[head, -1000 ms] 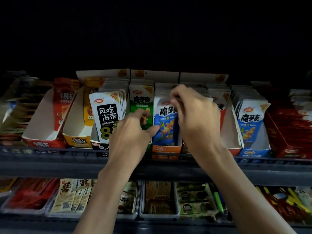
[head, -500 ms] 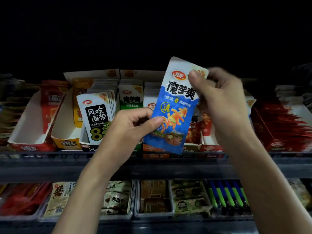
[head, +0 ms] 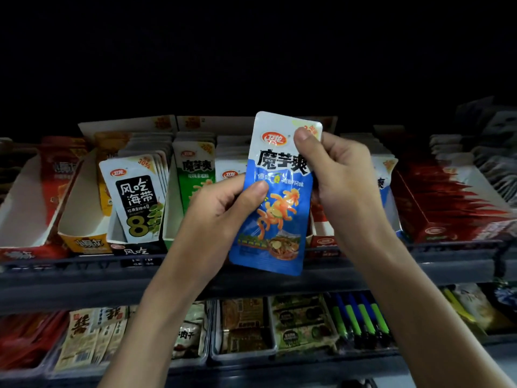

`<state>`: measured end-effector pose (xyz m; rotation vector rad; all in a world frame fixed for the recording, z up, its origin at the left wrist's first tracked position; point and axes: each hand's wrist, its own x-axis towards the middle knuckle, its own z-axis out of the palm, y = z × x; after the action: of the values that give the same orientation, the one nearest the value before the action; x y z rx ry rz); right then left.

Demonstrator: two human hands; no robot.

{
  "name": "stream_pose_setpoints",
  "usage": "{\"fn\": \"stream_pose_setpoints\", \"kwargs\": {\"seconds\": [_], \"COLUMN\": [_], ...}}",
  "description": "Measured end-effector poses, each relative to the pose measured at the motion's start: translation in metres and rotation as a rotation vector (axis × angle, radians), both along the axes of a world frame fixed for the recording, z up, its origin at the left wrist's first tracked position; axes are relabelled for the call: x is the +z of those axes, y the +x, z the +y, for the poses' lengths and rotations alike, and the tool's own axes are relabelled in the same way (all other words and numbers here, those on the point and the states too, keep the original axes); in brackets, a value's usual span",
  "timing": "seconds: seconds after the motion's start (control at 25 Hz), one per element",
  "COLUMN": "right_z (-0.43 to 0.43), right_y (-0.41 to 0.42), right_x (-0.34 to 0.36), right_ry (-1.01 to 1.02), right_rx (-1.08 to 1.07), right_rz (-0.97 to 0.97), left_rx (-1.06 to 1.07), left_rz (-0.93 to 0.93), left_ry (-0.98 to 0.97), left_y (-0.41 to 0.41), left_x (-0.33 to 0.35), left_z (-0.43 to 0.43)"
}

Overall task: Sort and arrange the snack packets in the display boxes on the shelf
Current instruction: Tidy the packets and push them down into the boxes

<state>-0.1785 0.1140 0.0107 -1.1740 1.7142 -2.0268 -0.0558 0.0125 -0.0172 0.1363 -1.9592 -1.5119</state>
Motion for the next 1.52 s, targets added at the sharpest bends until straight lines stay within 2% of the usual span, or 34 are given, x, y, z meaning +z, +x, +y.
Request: {"fn": "stream_pose_setpoints", "kwargs": {"seconds": [0.16,0.36,0.56,0.72,0.84,0.92,1.04,1.16,1.24,1.52], "right_z": [0.002,0.008,0.017,0.032,0.049,0.059,0.07,0.087,0.097,0.093], "right_y": [-0.002,-0.01,-0.013,-0.022,-0.027,-0.031,-0.05,-0.079,-0.094,-0.113], "right_x": [-0.003,-0.007,-0.008,-0.003,0.006,0.01,0.012,0.015,0.014,-0.016], "right_ry": [-0.028,-0.049,0.004,0.138,0.248,0.23,0.118,-0.083,-0.168,-0.057], "right_rx": [-0.085,-0.144,-0.114,0.018,0.056,0.033,-0.165,-0.397,-0.469,-0.595], "right_rz": [0.054,0.159,0.303,0.195,0.092,0.032,0.07,0.091,0.125,0.175], "left_rx": [0.019,-0.021,-0.046,-0.045,0.005,0.029,0.078,0.154,0.207,0.124], "left_rz": [-0.012,0.033,0.031,-0.006,-0.084,-0.106,-0.136,-0.274,-0.323,-0.476], "left_ry": [-0.049,0.05,0.108,0.088,-0.048,-0.099,-0.233,-0.469,-0.599,-0.881], "left_y": [-0.007,-0.015,-0.022,-0.029,-0.041,-0.051,-0.064,-0.073,-0.078,-0.093], "left_x": [-0.005,-0.004,-0.001,-0.003,-0.011,-0.015,-0.017,-0.021,-0.025,-0.035], "left_z": [0.001,0.012,0.022,0.025,0.028,0.032,0.043,0.054,0.06,0.071]}}
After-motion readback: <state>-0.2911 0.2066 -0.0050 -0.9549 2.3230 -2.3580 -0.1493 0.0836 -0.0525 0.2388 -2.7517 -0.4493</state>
